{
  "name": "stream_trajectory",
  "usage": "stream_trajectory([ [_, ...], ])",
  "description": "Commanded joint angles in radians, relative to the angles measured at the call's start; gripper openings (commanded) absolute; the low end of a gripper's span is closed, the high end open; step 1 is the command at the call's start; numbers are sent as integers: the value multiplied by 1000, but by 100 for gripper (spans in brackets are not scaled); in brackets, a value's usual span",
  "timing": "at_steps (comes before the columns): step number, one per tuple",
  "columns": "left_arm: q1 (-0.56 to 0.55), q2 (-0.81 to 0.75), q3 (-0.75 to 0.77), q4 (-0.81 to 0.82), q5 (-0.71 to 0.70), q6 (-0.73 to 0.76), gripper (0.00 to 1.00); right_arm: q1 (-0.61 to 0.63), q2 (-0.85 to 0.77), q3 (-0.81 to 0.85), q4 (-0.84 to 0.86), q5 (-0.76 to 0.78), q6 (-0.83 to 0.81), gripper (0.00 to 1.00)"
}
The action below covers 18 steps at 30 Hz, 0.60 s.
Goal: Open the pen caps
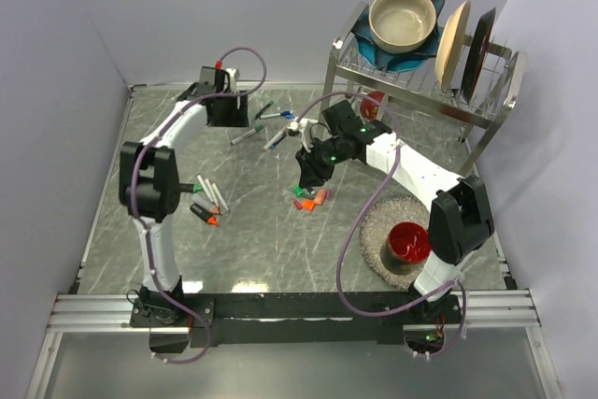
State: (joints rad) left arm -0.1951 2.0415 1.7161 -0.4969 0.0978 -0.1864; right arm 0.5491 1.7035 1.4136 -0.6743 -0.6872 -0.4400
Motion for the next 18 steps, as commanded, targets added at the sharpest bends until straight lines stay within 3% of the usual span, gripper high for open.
stream_trajectory([
  [1, -6, 112, 187, -123, -124, 106, 70, -28, -51, 1, -4, -43, -17, 40],
  [7, -15, 250, 293, -154, -90, 113, 53, -31, -42, 5, -8, -48, -17, 40],
  [18, -43, 325, 307, -157, -87, 146, 45, -34, -38, 10, -14, -48, -19, 40],
])
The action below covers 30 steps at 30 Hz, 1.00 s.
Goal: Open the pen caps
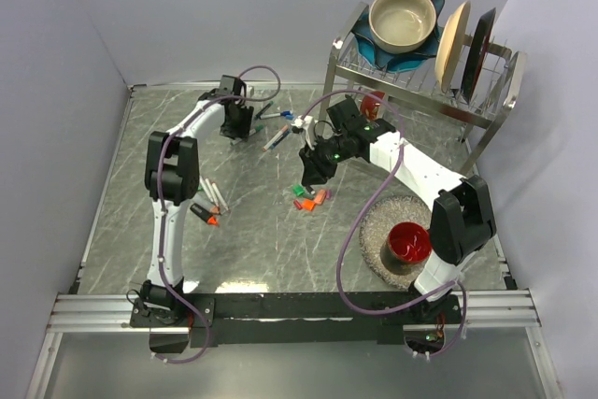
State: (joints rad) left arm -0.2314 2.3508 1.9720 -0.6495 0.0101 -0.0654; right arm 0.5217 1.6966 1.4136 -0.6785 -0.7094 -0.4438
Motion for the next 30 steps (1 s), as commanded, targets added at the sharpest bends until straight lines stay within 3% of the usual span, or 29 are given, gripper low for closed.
stream_trajectory([
  [1, -8, 24, 50, -4, -2, 24, 43, -6, -32, 10, -12, -27, -15, 40],
  [8, -28, 31, 19, -9, -43, 24, 32, -9, -32, 12, -13, -28, -16, 40],
  [13, -46, -21, -99, 17, -91, 30, 25, -8, -34, 13, -16, -33, -18, 40],
  [21, -59, -139, -278, 60, -48, 29, 16, -8, -41, 13, -20, -35, -19, 40],
  [25, -59, -200, -349, 74, -30, 9, 1, -8, -44, 13, -20, -35, -18, 40],
  [30, -57, -301, -432, 96, -19, -37, 1, -9, -51, 12, -18, -36, -16, 40],
])
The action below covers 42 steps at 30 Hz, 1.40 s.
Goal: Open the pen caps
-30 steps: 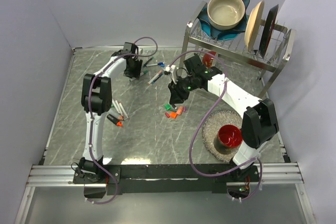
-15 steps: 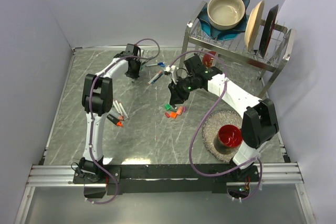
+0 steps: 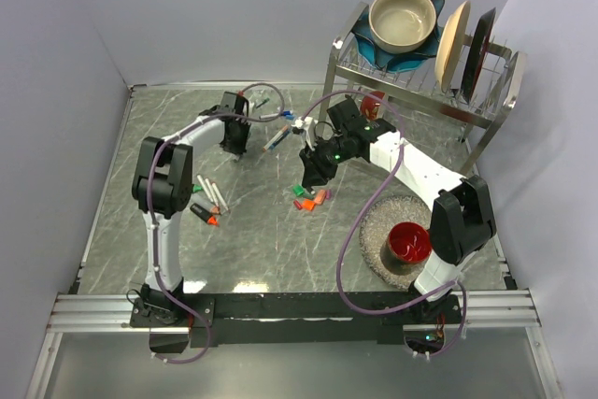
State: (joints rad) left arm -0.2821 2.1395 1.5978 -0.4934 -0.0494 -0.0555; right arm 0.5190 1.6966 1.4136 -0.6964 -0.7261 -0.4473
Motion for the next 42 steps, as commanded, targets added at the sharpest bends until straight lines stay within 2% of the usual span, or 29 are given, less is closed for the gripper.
stream_trajectory([
  [1, -6, -108, -68, -51, 40, -55, 1, -7, -52, 13, 1, -21, -11, 40],
  [5, -6, -239, -169, -5, 78, -93, 1, -5, -52, 7, 8, -38, -2, 40],
  [9, -6, -457, -304, 71, 183, -132, 1, -4, -54, 1, 31, -114, 39, 40],
  [10, -6, -501, -343, 97, 245, -145, 1, -2, -55, -4, 47, -139, 92, 40],
  [13, -6, -662, -502, 222, 383, -222, 1, -1, -80, -63, 177, -251, 256, 40],
  [15, -8, -770, -616, 306, 434, -294, 1, 15, -97, -113, 297, -265, 341, 40],
  [18, -8, -919, -769, 436, 526, -403, 1, 22, -112, -182, 464, -289, 568, 42],
  [20, -8, -984, -870, 486, 595, -490, 1, 29, -120, -234, 602, -288, 668, 43],
  [21, -12, -1035, -901, 560, 618, -519, 1, 35, -123, -252, 653, -274, 788, 43],
  [23, -20, -1090, -970, 607, 669, -595, 1, 41, -149, -344, 866, -204, 937, 43],
  [24, -26, -1104, -987, 621, 672, -613, 1, 44, -161, -375, 932, -169, 1076, 44],
  [25, -47, -1118, -999, 633, 671, -641, 1, 53, -179, -398, 1006, -129, 1125, 44],
  [27, -68, -1147, -1021, 642, 658, -662, 1, 64, -183, -412, 1002, -61, 1206, 47],
  [30, -115, -1159, -1047, 679, 663, -708, 1, 84, -161, -392, 1006, -65, 1252, 53],
  [33, -134, -1146, -1053, 674, 661, -708, 1, 90, -164, -415, 1071, -62, 1297, 53],
  [42, -169, -1139, -1058, 708, 672, -734, 1, 85, -175, -420, 1016, 54, 1283, 52],
])
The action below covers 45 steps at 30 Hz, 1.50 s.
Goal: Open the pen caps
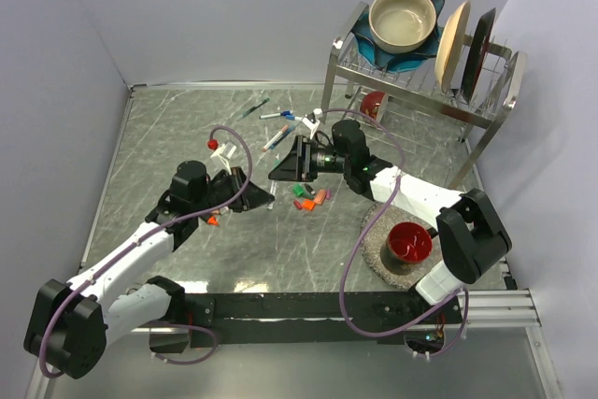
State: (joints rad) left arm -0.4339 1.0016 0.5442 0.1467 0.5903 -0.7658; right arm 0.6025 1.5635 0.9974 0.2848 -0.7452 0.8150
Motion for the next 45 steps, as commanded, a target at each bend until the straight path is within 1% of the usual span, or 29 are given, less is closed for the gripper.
stream_trajectory([
  [1, -20, 0, -6, 70, 34, -27, 1, 2, -40, 3, 13, 92, 15, 52],
  [5, -28, -1, -3, 48, 23, -23, 1, -12, -52, -2, 10, 115, 15, 49],
  [8, -31, 2, -3, 48, 17, -26, 1, -27, -60, -11, 20, 112, 26, 44],
  [10, -31, 6, -3, 44, 16, -21, 1, -33, -62, -16, 39, 101, 33, 39],
  [13, -32, 15, 0, 39, 13, -20, 1, -37, -57, -20, 56, 80, 42, 27],
  [14, -32, 15, 0, 42, 9, -23, 1, -35, -57, -20, 62, 72, 50, 19],
  [16, -32, 14, 5, 40, 5, -21, 1, -35, -49, -19, 70, 50, 52, 13],
  [17, -32, 14, 7, 37, 5, -21, 1, -35, -46, -19, 77, 44, 56, 7],
  [19, -32, 11, 7, 40, 5, -24, 1, -35, -43, -19, 86, 24, 56, 5],
  [20, -32, 9, 7, 44, 5, -24, 4, -36, -42, -16, 86, 17, 47, 3],
  [21, -32, 8, 7, 45, 3, -29, 11, -35, -42, -14, 89, 7, 41, 2],
  [22, -32, 6, 8, 47, 2, -29, 34, -35, -40, -10, 99, -28, 32, 2],
  [23, -32, 3, 7, 48, 0, -30, 46, -36, -40, -5, 102, -48, 14, 1],
  [24, -32, 2, 5, 57, 0, -29, 55, -37, -36, -2, 102, -58, 7, 0],
  [25, -32, -3, 3, 65, 0, -30, 65, -37, -33, 9, 96, -84, 1, 0],
  [26, -32, -4, 3, 73, 3, -30, 69, -35, -31, 12, 96, -101, -16, 0],
  [28, -32, 5, 6, 97, 12, -35, 73, -36, -20, 21, 93, -117, -19, 0],
  [29, -32, 14, 10, 102, 20, -35, 73, -37, -19, 21, 96, -135, -14, 0],
  [33, -32, 51, 16, 148, 54, -56, 69, -33, -16, 20, 117, -158, -10, 0],
  [35, -34, 69, 13, 197, 74, -72, 61, -35, -16, 20, 117, -157, -11, 0],
  [37, -34, 87, 8, 232, 112, -90, 54, -35, -11, 23, 113, -158, -14, 0],
  [39, -40, 94, 3, 277, 140, -105, 51, -33, -7, 24, 113, -161, -13, 0],
  [40, -42, 101, 2, 286, 147, -109, 47, -33, -5, 24, 114, -163, -13, 0],
  [41, -43, 103, 0, 306, 158, -113, 42, -35, -5, 24, 114, -164, -16, 0],
  [42, -45, 106, -1, 312, 166, -119, 32, -33, -2, 26, 113, -166, -17, 0],
  [43, -45, 109, -1, 314, 178, -121, 6, -36, -2, 26, 114, -174, -20, 0],
  [44, -46, 111, -3, 314, 183, -121, 1, -33, -2, 26, 116, -174, -23, 0],
  [45, -48, 109, -3, 309, 186, -118, 1, -33, 0, 26, 113, -175, -25, 0],
])
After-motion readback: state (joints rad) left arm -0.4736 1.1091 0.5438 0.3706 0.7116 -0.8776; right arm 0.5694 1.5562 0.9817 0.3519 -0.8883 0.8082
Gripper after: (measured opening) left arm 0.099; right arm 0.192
